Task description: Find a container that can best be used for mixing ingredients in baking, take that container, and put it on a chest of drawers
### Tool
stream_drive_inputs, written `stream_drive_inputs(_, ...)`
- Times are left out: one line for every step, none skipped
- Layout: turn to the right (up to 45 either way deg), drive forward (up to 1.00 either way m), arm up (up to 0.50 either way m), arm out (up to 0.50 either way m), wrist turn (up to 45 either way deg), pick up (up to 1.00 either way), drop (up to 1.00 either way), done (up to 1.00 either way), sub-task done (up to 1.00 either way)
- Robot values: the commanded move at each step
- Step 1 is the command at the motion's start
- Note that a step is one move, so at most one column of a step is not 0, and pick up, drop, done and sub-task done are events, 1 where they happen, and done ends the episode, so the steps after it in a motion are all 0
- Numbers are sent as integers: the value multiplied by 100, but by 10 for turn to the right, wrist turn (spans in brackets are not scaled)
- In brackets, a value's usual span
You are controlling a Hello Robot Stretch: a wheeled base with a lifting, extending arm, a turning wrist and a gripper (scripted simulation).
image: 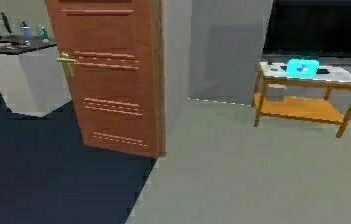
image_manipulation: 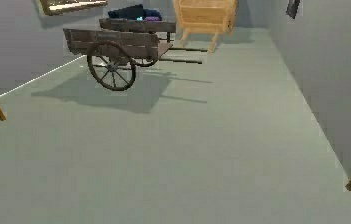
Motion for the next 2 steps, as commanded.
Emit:
stream_drive_inputs(-270,0,0,0,0,0,0,0,0)
stream_drive_inputs(-30,0,0,0,0,0,0,0,0)
